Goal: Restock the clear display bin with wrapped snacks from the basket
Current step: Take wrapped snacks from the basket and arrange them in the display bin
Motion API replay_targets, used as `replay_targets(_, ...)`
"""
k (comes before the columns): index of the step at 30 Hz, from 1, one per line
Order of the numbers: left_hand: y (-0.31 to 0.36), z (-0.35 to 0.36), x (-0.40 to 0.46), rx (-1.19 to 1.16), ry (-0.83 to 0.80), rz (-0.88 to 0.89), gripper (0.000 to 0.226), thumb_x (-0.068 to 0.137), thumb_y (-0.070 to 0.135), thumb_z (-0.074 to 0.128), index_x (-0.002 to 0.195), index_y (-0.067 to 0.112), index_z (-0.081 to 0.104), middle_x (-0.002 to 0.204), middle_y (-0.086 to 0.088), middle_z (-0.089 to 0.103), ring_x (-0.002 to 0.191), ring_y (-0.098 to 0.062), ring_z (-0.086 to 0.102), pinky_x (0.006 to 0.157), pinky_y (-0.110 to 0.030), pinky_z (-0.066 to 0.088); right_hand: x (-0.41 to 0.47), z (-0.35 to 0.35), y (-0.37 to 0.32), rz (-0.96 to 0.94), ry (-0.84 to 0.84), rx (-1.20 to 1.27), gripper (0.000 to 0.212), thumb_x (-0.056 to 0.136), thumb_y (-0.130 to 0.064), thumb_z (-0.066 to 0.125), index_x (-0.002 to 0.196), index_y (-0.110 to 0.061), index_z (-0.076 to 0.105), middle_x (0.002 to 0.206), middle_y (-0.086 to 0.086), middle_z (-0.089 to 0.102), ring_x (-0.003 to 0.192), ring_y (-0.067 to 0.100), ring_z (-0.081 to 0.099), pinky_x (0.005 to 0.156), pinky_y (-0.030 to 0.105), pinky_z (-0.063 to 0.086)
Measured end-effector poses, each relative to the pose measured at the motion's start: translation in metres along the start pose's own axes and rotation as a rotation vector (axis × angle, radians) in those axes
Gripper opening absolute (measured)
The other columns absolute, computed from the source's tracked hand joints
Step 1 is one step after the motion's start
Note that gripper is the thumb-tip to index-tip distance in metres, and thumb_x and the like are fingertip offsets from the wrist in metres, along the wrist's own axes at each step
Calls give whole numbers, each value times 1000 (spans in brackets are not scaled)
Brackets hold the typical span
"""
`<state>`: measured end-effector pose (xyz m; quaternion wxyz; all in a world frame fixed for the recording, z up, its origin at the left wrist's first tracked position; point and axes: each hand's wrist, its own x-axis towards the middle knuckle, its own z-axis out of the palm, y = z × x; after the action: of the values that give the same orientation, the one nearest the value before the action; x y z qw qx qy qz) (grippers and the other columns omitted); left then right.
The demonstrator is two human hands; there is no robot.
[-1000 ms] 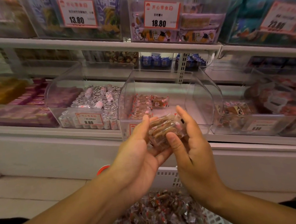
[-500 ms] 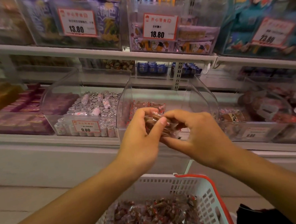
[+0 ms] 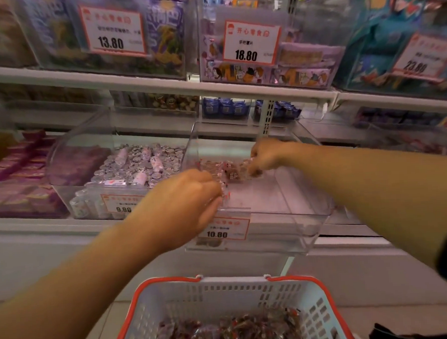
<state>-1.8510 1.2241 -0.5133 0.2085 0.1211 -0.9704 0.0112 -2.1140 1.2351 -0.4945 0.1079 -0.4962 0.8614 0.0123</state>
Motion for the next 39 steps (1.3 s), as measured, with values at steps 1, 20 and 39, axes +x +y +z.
replay_targets(1, 0, 2, -1, -14, -29, 9, 30, 93, 36, 37, 90, 22, 64, 87, 6, 62, 82, -16, 59, 71, -28, 46, 9, 10, -3, 27, -35, -4, 35, 78, -25, 78, 106, -5, 70, 106, 10, 67, 88, 23, 63, 74, 33, 57)
replay_targets(20, -4, 12, -2, -75, -16, 10, 35, 95, 40, 26, 95, 25, 58, 86, 6, 60, 81, -17, 56, 72, -38, 50, 37, 68, -19, 237, 11, 544, 17, 88, 10, 51, 91, -7, 54, 100, 11, 58, 87, 23, 54, 72, 31, 44)
replay_targets(39, 57, 54, -49, -86, -361, 31, 27, 75, 37, 56, 59, 16, 57, 57, -2, 58, 56, -21, 49, 54, -30, 45, -186, 169, -18, -461, 998, 480, 10, 92, -20, 60, 92, -19, 70, 68, -6, 62, 61, 13, 57, 58, 28, 43)
